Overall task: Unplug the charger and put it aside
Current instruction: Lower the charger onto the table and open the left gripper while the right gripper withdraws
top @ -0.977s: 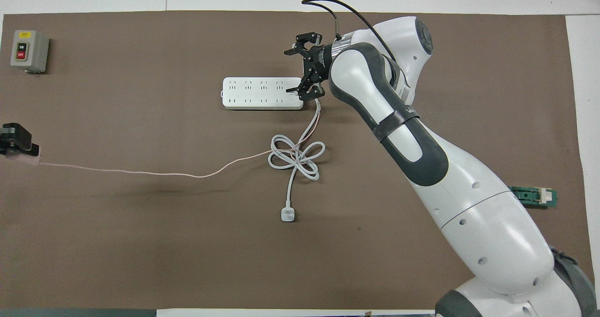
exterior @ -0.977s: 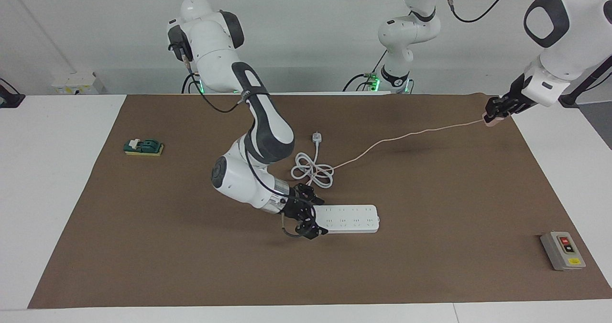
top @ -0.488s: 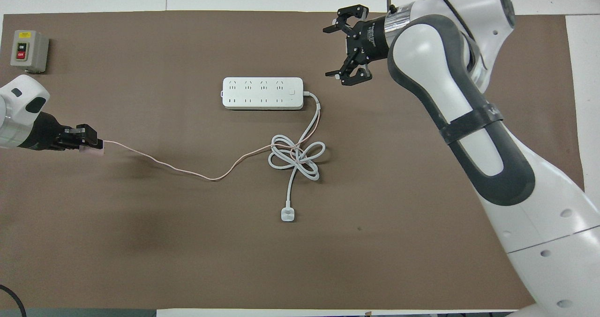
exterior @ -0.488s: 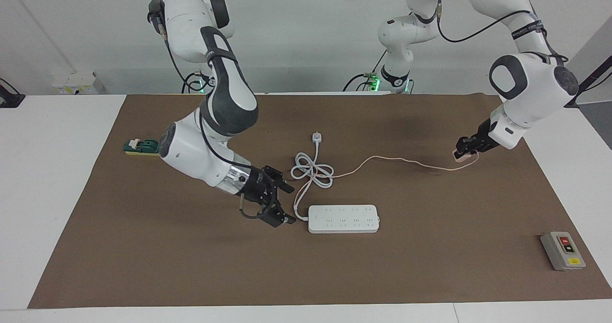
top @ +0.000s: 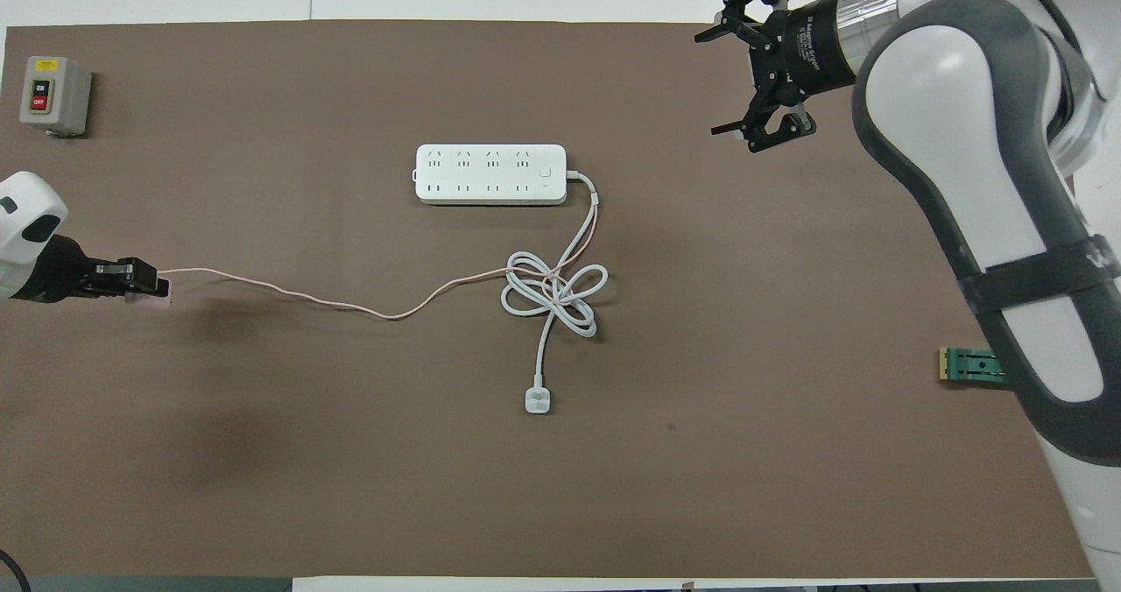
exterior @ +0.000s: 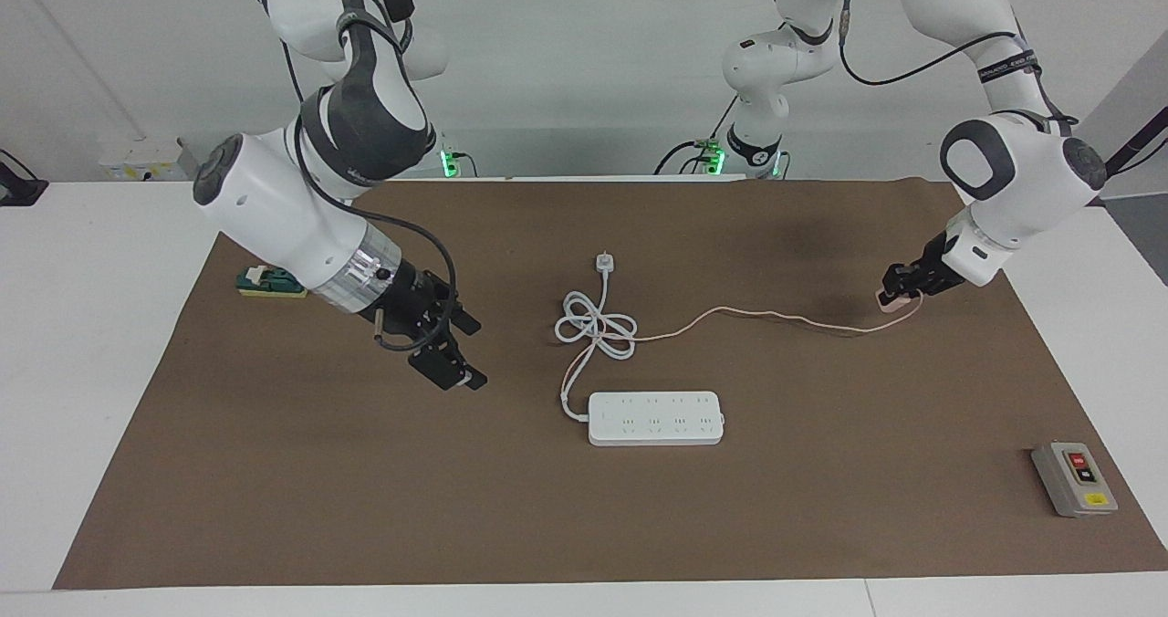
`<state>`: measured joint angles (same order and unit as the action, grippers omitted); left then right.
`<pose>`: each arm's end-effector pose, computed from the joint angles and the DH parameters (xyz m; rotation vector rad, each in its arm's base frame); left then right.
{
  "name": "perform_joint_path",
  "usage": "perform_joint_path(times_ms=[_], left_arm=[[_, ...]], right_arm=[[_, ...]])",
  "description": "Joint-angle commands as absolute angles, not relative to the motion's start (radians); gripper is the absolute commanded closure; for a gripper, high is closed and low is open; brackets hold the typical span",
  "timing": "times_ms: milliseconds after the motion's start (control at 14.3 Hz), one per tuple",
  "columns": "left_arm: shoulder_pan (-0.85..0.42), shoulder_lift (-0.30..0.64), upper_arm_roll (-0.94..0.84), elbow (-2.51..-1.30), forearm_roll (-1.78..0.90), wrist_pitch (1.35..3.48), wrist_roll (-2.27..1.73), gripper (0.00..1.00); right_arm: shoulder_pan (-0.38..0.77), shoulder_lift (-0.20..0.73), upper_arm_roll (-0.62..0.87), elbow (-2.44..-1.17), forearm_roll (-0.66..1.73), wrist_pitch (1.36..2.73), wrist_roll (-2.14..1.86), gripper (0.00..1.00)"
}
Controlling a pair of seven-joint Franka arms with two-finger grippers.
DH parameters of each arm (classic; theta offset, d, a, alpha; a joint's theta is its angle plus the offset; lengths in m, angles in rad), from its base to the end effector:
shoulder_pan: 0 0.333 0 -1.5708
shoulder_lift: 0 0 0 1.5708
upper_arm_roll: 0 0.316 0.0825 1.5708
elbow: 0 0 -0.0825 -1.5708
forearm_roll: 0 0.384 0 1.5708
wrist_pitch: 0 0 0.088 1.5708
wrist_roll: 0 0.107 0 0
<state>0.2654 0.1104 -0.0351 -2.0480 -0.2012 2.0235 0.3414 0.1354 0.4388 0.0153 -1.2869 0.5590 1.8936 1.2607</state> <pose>0.5435 0.1159 0.3770 2.9301 -0.0156 -0.1158 0.6940 0.1425 0.5268 -2.1098 1.5193 0.3103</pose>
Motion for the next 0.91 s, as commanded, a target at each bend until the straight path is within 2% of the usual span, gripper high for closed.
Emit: perform_joint_path(times_ms=[0,349,558,837], left_arm=[[0.325,0.092,-0.04,-2.042,-0.218,1.964,0.429,0.0],[0.339,0.069,-0.04,-1.968,-0.213,1.856,0.425,0.0],[0.319,0.074,-0.043,-1.837,-0.199,1.746,0.41,0.0],[0.27,0.064,-0.049,-1.691,-0.109,1.636,0.195,0.0]], right_arm=[[0.097,0.381,0.025,-1.333,0.49,1.83,1.096,0.0],[0.049,0.333,0.025,-1.331,0.31,1.706,0.679,0.0],[0.026,0.313,0.025,-1.333,0.207,1.665,0.412,0.0],[-0.009,0.264,0.023,-1.333,0.126,1.6,0.157,0.0]])
